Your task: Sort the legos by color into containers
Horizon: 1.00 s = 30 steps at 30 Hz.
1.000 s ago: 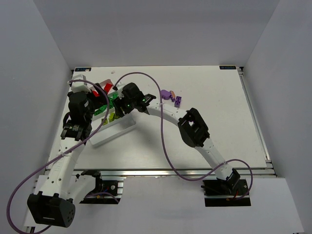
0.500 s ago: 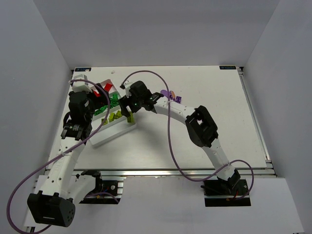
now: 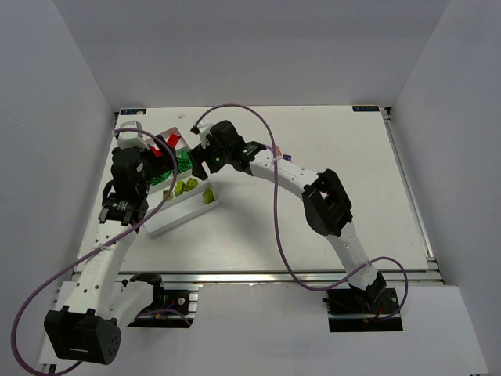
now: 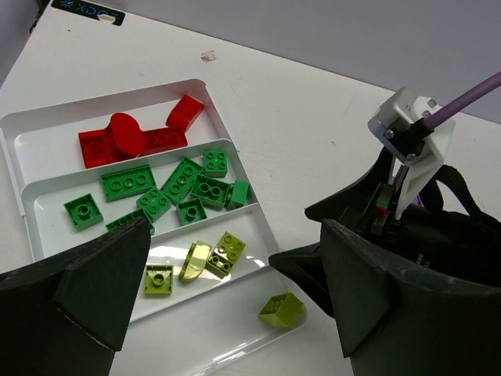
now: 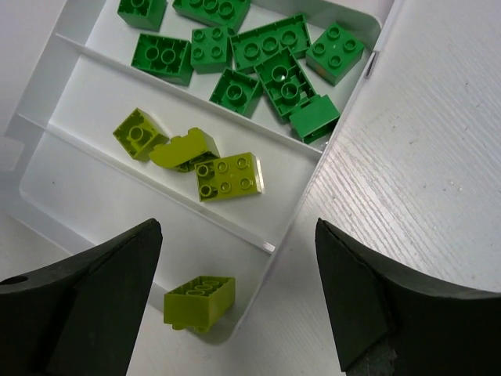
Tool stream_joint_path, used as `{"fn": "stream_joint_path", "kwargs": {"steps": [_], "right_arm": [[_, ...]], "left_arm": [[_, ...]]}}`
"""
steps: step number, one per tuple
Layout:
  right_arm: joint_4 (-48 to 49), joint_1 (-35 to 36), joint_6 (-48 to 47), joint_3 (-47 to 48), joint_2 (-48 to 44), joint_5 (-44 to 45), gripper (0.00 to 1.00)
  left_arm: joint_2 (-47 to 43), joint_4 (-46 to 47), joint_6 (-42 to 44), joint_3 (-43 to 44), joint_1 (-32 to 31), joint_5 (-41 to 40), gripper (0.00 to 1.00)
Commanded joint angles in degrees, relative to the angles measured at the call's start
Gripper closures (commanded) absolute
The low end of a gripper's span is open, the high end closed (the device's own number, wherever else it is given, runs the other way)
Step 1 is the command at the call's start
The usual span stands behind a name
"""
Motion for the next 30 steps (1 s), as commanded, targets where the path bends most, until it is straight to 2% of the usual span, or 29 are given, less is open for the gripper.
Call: {"fn": "stream_joint_path", "kwargs": {"steps": [1, 5, 6, 10, 18, 24, 27, 30], "right_arm": [[-2.95, 0.07, -3.3, 0.85, -0.98, -2.11, 0.16], [-6.47, 0.25, -1.55, -2.84, -2.39, -2.28, 0.17], [-6.12, 0.42, -1.72, -6.15, -3.7, -3.07, 0.17], [-2.35, 1.66, -7.87, -13.63, -6.87, -2.81, 0.14], [-3.31, 2.1, -10.95, -13.57, -5.82, -5.36, 0.16], [-2.26, 2.27, -10.34, -13.31, -5.12, -3.7, 0.25], [-3.31, 2.36, -9.9, -11.73, -4.15, -2.12, 0.34], [-3.84, 2.62, -9.81, -10.85, -3.88, -0.8, 0.52]], "left_arm": [[-0.1, 0.56, 0.07, 0.19, 0.32, 1.22, 0.02], [-0.01, 0.57, 0.07, 0.28, 0.32, 1.22, 0.02], [-0.01, 0.57, 0.07, 0.28, 0.32, 1.3, 0.02], [0.08, 0.48, 0.07, 0.1, 0.32, 1.3, 0.02], [0.69, 0.39, 0.16, 0.19, 0.32, 1.3, 0.02], [0.6, 0.39, 0.16, 0.19, 0.41, 1.48, 0.02], [0.6, 0.39, 0.16, 0.19, 0.41, 1.48, 0.02], [0.52, 0.48, 0.16, 0.19, 0.41, 1.57, 0.02]]}}
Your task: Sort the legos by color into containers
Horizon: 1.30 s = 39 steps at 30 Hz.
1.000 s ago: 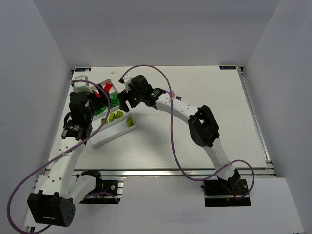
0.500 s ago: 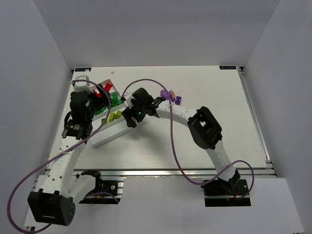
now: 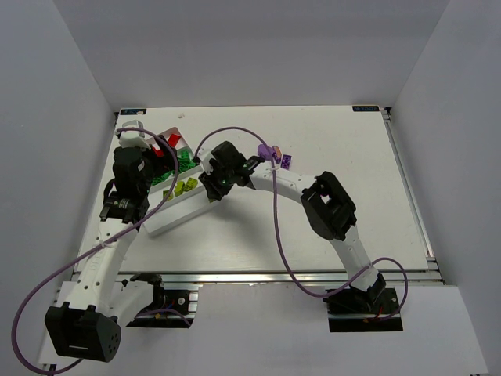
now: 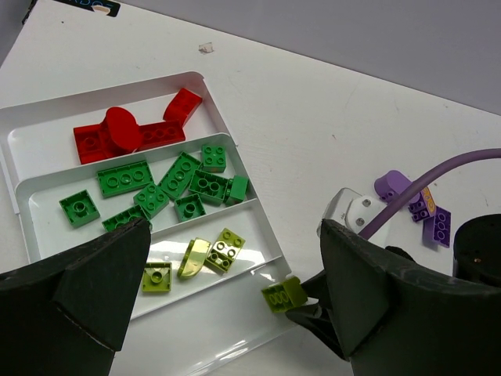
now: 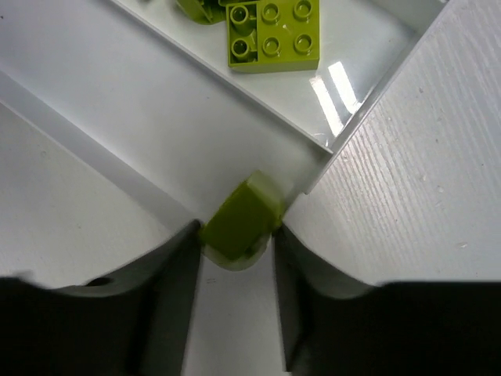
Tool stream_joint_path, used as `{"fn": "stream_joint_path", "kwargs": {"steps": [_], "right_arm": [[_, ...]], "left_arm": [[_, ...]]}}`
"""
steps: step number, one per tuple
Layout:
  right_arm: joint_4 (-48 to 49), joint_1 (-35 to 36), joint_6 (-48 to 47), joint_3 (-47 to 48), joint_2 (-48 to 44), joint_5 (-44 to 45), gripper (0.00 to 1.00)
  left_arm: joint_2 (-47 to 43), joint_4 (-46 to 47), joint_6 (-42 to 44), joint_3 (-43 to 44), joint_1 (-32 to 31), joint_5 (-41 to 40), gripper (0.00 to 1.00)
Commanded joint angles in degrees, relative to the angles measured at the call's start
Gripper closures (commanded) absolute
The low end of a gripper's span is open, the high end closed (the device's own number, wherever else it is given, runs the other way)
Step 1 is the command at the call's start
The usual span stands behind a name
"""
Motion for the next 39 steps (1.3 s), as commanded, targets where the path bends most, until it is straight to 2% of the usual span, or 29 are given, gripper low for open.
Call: {"fn": "stream_joint_path", "kwargs": {"steps": [1, 3, 4, 7, 11, 22, 29, 32, 33, 36, 39], "right_arm": [[0.38, 0.46, -0.17, 2.58, -0.26, 2.22, 0.61], [1.08, 0.63, -0.44, 2.4, -0.61, 2.84, 0.69], [1.26, 0.81, -0.53, 2.31, -0.7, 2.93, 0.76], [1.88, 0.99, -0.61, 2.4, -1.49, 3.19, 0.86], [2.49, 0.99, -0.62, 2.31, -3.06, 3.19, 0.91], [1.17, 1.07, 0.26, 8.37, -4.65, 2.05, 0.93], [1.0, 1.16, -0.52, 14.6, 0.52, 4.95, 0.93], [-0.4, 1.16, -1.14, 21.1, 5.18, 6.18, 0.87], [-1.02, 1.08, -1.32, 23.9, 6.24, 6.53, 0.82], [-2.51, 1.16, -1.4, 26.13, 8.88, 6.8, 0.72], [-2.08, 1.16, -1.67, 25.34, 9.15, 7.85, 0.7]], "left_arm": [[-0.47, 0.48, 0.16, 0.1, 0.41, 0.96, 0.02], [-0.55, 0.48, 0.16, 0.1, 0.33, 1.04, 0.02], [-0.47, 0.48, 0.16, 0.1, 0.32, 1.04, 0.02], [-0.55, 0.48, 0.16, 0.1, 0.41, 1.04, 0.02], [-0.47, 0.48, 0.16, 0.1, 0.32, 1.04, 0.02], [-0.64, 0.48, 0.25, 0.01, 0.41, 0.87, 0.02], [-0.56, 0.48, 0.34, 0.01, 0.33, 0.7, 0.02], [-0.64, 0.3, 0.34, 0.01, 0.41, 0.43, 0.02], [-0.64, 0.39, 0.34, -0.07, 0.41, 0.43, 0.02], [-0.64, 0.39, 0.34, 0.1, 0.32, 0.43, 0.02], [-0.64, 0.39, 0.34, 0.01, 0.41, 0.52, 0.02]]}}
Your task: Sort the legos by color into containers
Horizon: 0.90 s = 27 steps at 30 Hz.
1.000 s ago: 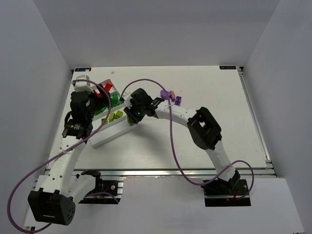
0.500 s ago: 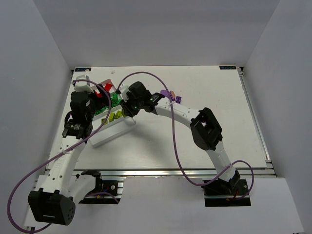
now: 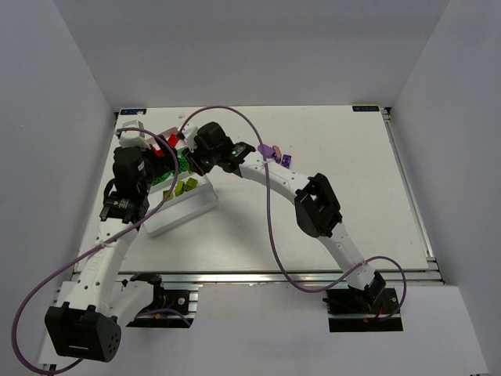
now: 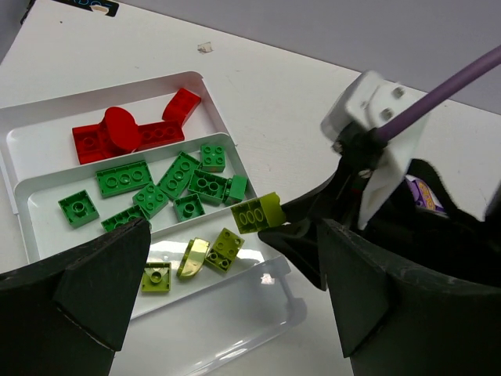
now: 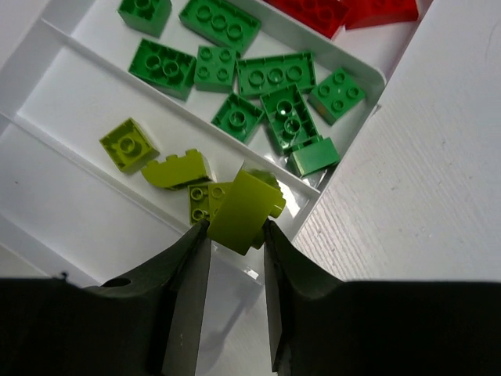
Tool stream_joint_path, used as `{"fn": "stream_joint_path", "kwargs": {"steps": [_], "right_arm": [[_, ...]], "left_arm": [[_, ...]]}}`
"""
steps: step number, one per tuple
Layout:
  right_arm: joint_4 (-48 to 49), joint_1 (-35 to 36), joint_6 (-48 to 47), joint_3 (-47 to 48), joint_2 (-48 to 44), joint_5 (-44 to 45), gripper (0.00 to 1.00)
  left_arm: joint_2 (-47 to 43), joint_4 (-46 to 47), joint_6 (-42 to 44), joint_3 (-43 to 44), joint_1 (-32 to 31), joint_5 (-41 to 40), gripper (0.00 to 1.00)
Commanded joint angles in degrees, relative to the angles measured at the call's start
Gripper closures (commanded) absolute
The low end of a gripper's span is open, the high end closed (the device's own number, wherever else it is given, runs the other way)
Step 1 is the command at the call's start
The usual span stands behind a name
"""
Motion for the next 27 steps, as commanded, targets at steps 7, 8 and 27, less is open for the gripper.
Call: {"fn": "stream_joint_path", "kwargs": {"steps": [7, 8, 27], "right_arm": [[0.14, 0.38, -2.0, -2.77, 0.36, 4.61, 0.69], [0.05, 0.38, -2.18, -3.29, 0.36, 5.04, 0.66], [6.1, -10.5, -8.58, -23.83, -17.99, -0.28, 0.11]], "left_arm": [[-0.56, 0.3, 0.32, -0.07, 0.33, -0.03, 0.02], [-0.64, 0.39, 0.32, -0.07, 0.32, -0.12, 0.02], [-1.61, 1.0, 0.14, -0.34, 0.32, 0.58, 0.02]]}}
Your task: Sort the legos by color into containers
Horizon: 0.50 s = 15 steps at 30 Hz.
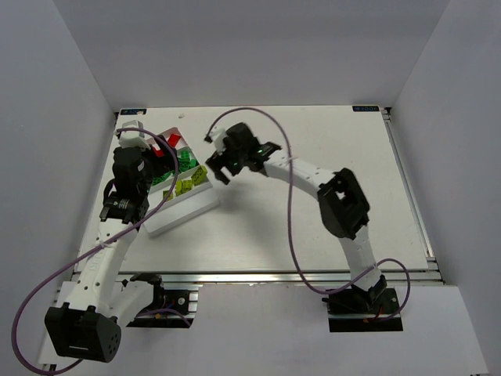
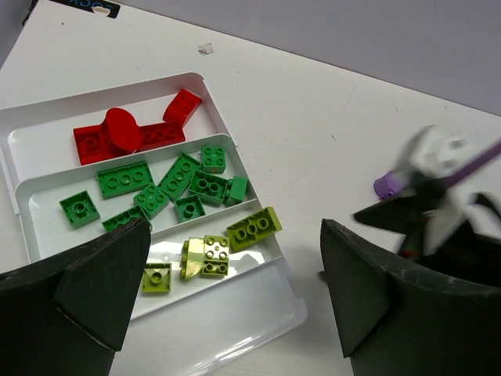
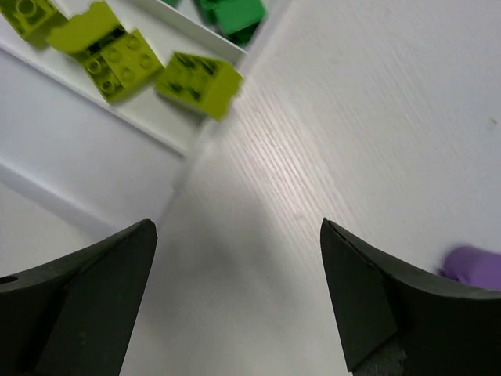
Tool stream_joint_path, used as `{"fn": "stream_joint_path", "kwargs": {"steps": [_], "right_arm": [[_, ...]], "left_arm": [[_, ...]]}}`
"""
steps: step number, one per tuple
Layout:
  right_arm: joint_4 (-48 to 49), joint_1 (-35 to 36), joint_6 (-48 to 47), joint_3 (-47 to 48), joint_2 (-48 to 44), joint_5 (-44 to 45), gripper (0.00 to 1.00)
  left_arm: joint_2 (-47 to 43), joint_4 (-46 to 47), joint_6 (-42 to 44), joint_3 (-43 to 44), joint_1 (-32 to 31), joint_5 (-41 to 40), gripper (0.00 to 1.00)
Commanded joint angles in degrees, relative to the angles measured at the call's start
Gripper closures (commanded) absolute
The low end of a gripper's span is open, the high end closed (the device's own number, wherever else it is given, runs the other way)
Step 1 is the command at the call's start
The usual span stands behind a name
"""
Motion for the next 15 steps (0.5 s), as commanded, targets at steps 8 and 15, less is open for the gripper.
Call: {"fn": "stream_joint_path", "kwargs": {"steps": [8, 15], "right_arm": [[3.09, -19.1, -6.51, -7.73, -6.86, -3.16, 0.28], [1.68, -19.46, -6.69, -7.46, -4.66, 6.77, 0.18]], "left_arm": [[-1.83, 1.25, -0.04, -0.3, 0.32, 2.01, 0.02], [-1.57, 1.25, -0.04, -0.29, 0.33, 2.63, 0.02]]}}
